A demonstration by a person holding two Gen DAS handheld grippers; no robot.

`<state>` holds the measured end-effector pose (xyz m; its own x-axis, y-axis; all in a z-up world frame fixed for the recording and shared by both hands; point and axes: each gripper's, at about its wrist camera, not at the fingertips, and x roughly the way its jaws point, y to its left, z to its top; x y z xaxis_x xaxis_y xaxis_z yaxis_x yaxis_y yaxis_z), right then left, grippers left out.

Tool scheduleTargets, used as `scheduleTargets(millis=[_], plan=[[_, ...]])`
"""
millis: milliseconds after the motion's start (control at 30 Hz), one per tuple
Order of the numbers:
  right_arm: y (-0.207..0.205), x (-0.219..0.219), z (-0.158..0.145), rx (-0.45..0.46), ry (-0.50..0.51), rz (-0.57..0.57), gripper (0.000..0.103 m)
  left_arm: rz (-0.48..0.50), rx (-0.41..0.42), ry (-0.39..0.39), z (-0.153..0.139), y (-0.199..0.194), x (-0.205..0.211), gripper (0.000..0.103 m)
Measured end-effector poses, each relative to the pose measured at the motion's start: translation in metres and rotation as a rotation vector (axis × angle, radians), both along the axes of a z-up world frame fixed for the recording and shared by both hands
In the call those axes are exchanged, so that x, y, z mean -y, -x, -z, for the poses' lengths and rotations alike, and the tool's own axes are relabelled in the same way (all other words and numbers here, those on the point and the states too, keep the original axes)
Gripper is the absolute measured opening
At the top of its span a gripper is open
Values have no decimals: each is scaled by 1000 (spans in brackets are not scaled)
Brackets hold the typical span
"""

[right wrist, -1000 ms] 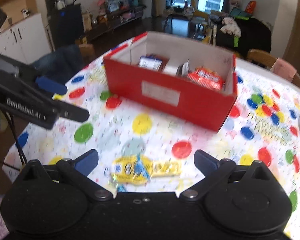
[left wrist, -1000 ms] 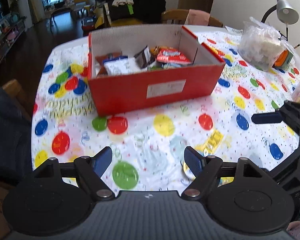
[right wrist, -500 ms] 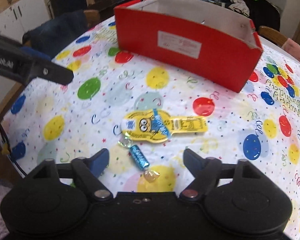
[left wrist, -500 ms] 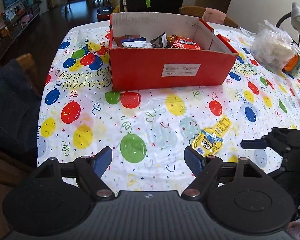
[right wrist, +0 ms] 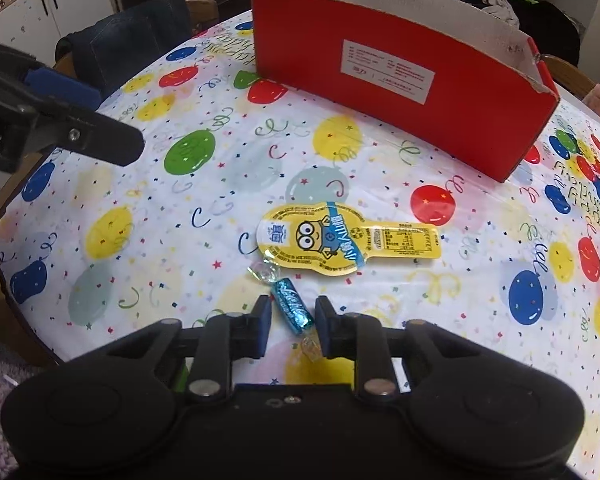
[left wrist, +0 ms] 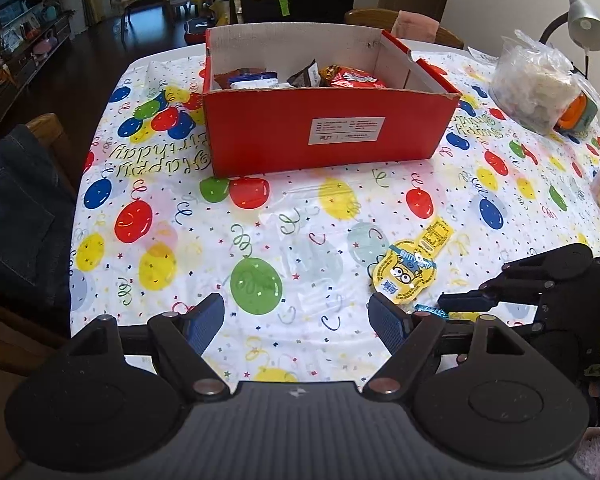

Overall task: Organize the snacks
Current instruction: 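Grasp the yellow Minion cup snack with left tool while right tool grasps blue candy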

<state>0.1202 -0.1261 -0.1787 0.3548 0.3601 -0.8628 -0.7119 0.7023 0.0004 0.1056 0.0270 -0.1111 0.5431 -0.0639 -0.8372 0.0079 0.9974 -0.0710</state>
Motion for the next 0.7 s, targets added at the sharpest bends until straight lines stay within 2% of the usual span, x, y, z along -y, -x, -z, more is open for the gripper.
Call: scheduleTargets(millis=[300,433,700], plan=[[-1,0,1,-31,-22,-20,13,111,-4,8,2,-9,14,79],[-3,7,-1,-50,-46,3,12,172,-13,-23,5,-18,26,79],[-14,49,-2,-125,-146,161,10,352,-61,-71,22,-50,58,79]])
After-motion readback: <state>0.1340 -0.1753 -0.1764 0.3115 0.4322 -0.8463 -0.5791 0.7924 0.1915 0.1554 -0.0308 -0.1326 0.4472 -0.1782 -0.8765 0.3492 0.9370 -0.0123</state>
